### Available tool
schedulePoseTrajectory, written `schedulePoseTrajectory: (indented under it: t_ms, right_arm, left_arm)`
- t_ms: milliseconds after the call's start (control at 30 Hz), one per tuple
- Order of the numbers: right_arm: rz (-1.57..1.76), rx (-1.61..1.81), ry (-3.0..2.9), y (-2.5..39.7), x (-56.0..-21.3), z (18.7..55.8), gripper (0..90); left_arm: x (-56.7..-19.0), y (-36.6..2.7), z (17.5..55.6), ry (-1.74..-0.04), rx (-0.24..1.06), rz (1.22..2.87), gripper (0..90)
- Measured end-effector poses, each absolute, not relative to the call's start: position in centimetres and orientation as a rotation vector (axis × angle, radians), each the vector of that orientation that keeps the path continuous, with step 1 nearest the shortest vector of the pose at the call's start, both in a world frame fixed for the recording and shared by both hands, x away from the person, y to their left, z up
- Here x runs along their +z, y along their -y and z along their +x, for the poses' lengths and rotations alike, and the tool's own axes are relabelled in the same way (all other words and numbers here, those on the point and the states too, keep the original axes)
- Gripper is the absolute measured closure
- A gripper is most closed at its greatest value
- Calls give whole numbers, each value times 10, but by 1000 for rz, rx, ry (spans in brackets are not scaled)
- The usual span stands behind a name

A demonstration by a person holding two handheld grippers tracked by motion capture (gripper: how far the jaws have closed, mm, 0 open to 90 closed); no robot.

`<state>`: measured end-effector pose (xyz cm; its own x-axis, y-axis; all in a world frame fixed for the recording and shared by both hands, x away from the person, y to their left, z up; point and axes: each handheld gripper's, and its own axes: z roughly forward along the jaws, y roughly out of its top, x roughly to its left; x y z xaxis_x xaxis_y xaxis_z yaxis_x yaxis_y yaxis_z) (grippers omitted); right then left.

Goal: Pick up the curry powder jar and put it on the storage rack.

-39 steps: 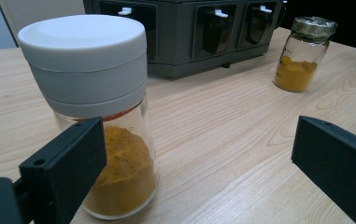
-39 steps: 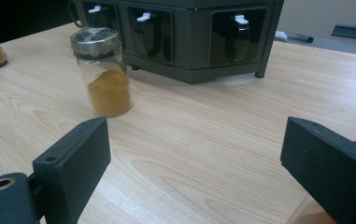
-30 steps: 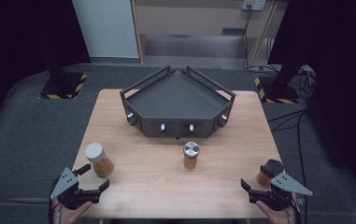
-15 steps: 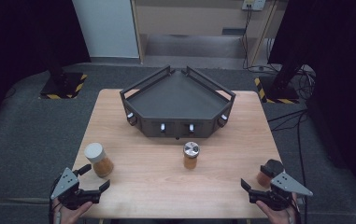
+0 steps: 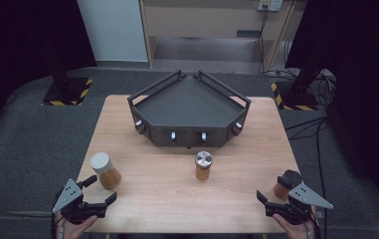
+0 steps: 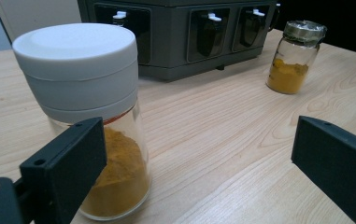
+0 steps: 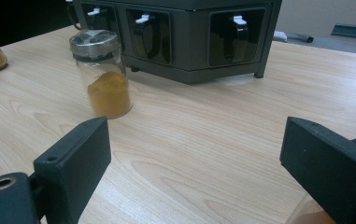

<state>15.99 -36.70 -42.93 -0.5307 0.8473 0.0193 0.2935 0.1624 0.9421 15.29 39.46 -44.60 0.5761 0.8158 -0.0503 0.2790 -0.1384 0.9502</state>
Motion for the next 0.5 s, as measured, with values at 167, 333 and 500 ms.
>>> schedulePoseTrajectory:
  t_ms: [167, 333, 500]
  right_arm:
    - [1084, 1372, -1914, 368, -430, 160, 88]
    - [1085, 1371, -1915, 367, -430, 160, 88]
    - [1086, 1374, -1915, 368, -430, 161, 88]
  left_arm:
    - [-438, -394, 149, -909, 610, 1714, 26]
    - [-431, -396, 148, -908, 615, 1722, 29]
    - [-420, -397, 150, -906, 621, 1732, 30]
